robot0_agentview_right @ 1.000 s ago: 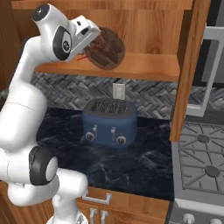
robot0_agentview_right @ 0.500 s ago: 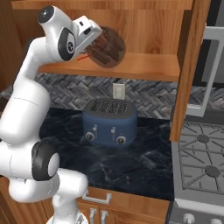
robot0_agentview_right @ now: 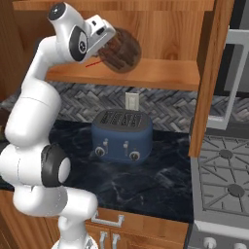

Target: Pick the candle and jar from the dining table and place them in the open cabinet. Close the cabinet after placing the objects.

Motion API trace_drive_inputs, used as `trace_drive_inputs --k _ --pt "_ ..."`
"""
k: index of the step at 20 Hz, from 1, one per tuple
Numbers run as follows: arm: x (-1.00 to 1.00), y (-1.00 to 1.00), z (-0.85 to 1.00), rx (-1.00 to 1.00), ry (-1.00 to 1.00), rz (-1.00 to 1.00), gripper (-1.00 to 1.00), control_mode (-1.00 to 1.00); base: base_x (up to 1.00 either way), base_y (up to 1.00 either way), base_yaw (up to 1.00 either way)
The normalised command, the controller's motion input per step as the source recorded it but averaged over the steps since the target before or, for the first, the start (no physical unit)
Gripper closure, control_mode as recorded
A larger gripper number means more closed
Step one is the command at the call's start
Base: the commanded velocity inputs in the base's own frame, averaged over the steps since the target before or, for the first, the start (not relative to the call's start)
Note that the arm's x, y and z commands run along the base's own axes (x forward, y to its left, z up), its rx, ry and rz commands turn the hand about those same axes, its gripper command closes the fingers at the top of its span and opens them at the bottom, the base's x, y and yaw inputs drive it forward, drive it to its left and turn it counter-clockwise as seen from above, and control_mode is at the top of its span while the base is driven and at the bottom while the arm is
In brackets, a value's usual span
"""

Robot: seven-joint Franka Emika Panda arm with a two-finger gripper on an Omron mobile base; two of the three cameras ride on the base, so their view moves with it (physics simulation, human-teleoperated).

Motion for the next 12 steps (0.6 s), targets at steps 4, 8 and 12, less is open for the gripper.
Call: trace_drive_inputs --k 4,8,12 --pt "0.25 0.00 0.00 0.00 0.07 0.00 -1.00 -1.00 0.00 0.00 0.00" --pt "0.12 0.00 0.10 0.00 -0.02 0.02 -1.00 -1.00 0.00 0.00 0.00" --pt "0.05 0.00 0.06 -0.01 -0.03 0.01 -1.00 -1.00 0.00 0.00 0.00"
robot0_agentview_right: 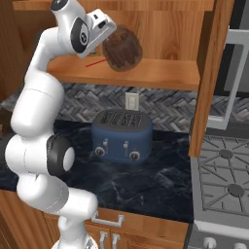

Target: Pick the candle and jar from the dining table and place them in the open cabinet. Close the cabinet after placing the objects.

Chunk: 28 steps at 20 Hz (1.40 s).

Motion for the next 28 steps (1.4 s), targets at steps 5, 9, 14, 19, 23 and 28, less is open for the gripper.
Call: trace_drive_inputs --k 5,9,14,19,23,28 --pt "0.07 0.00 0.06 -0.07 -0.05 0.00 -1.00 -1.00 0.00 0.00 0.00" --pt "0.00 0.00 0.09 -0.08 -0.09 0.00 -1.00 -1.00 0.00 0.00 0.00" --pt "-0.15 0.00 0.11 -0.05 -0.11 0.00 -1.00 -1.00 0.00 0.00 0.00" --pt "-0.60 0.00 0.06 -0.01 -0.07 0.00 -1.00 -1.00 0.00 0.00 0.00" --pt "-0.80 0.00 0.03 0.00 -0.01 0.00 -1.00 -1.00 0.00 0.00 0.00" --pt "-0.89 0.00 0.00 0.03 0.00 0.00 -1.00 -1.00 0.00 0.00 0.00"
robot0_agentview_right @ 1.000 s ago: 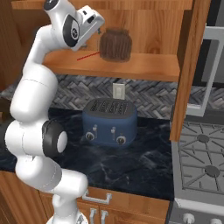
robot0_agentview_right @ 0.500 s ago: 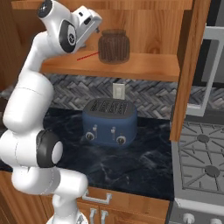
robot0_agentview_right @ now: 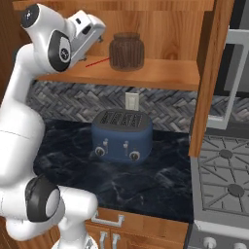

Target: Pick the candle and jar from the dining table and place them in the open cabinet. Close the cabinet after placing the objects.

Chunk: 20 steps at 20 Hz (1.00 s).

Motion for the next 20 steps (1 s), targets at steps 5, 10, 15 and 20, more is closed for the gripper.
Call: trace_drive_inputs --k 5,10,15,20 --pt "-0.96 0.00 0.00 0.04 0.00 -0.01 -1.00 -1.00 0.00 0.00 0.00" --pt "-0.92 0.00 -0.12 0.04 0.01 -0.04 -1.00 -1.00 0.00 0.00 0.00" --pt "-0.81 0.00 -0.35 0.00 0.05 -0.06 -1.00 -1.00 0.00 0.00 0.00" --pt "-0.82 0.00 -0.39 0.00 0.04 -0.05 -1.00 -1.00 0.00 0.00 0.00"
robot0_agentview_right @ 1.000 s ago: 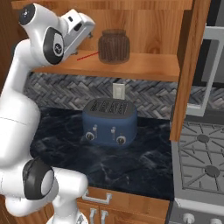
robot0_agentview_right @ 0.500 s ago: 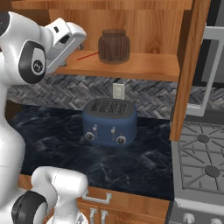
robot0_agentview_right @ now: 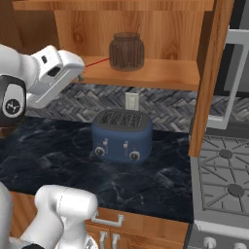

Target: Pick the candle and jar from the dining table and place them in the open cabinet. Close the cabinet after placing the objects.

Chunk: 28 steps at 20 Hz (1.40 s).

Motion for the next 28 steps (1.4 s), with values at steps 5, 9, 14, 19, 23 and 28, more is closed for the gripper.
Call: trace_drive_inputs --k 5,9,14,19,23,28 --pt "-0.68 0.00 -0.29 0.00 0.01 -0.03 -1.00 -1.00 0.00 0.00 0.00" --pt "0.00 0.00 0.00 0.00 0.00 0.00 -1.00 -1.00 0.00 0.00 0.00" --pt "-0.16 0.00 0.00 -0.01 -0.06 0.00 -1.00 -1.00 0.00 0.00 0.00" --pt "-0.12 0.00 0.00 -0.01 -0.04 -0.01 -1.00 1.00 -0.74 -0.04 -0.09" --pt "0.00 0.00 0.00 0.00 0.00 0.00 -1.00 1.00 -0.99 -0.11 -0.21" --pt "0.00 0.00 0.00 0.00 0.00 0.00 -1.00 1.00 -1.00 -0.20 -0.31"
